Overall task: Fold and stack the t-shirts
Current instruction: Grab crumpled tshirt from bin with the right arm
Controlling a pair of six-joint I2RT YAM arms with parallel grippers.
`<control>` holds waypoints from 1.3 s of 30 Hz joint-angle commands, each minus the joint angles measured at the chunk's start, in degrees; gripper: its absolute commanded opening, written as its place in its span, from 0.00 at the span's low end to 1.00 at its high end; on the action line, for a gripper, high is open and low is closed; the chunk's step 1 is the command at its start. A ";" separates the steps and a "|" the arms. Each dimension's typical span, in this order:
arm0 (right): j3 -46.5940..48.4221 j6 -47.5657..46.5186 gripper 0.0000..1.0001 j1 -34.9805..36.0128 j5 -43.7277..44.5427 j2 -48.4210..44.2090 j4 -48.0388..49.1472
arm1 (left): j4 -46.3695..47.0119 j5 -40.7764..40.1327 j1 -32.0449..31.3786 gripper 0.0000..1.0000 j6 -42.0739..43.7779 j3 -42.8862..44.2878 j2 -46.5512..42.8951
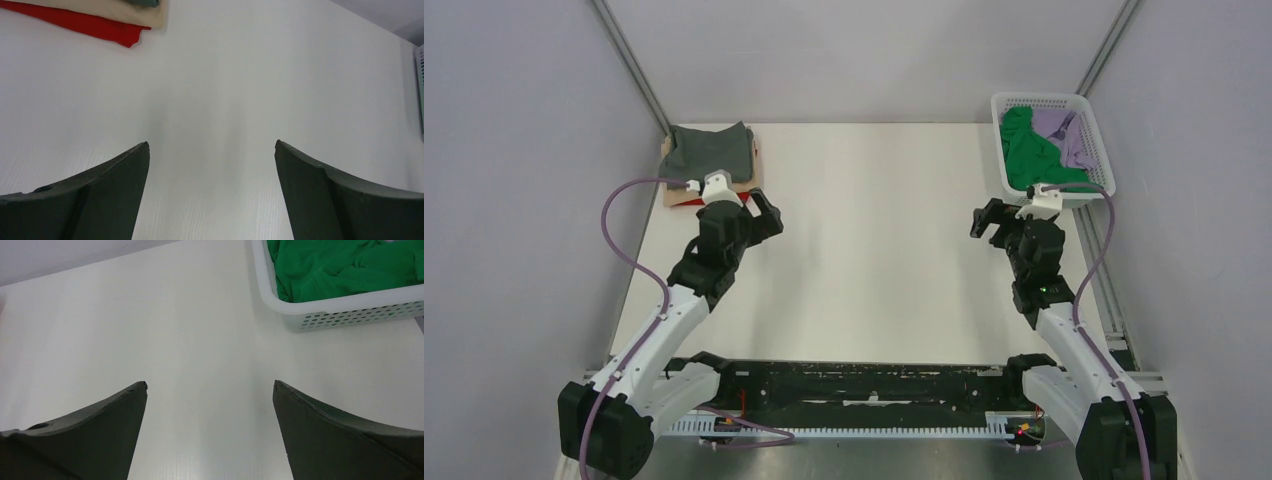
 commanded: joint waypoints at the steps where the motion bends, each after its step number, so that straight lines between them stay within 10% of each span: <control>1: 3.16 -3.20 0.98 0.00 1.10 1.32 3.87 | 1.83 -1.73 0.05 1.00 3.67 -0.19 -1.13; 24: 69.05 0.43 0.99 -13.52 12.25 60.84 -19.65 | 5.78 0.43 0.00 1.00 4.71 -2.31 0.25; 39: 78.46 17.07 0.60 -15.40 2.24 80.67 -5.05 | 4.59 -2.17 0.07 1.00 4.62 -3.26 1.03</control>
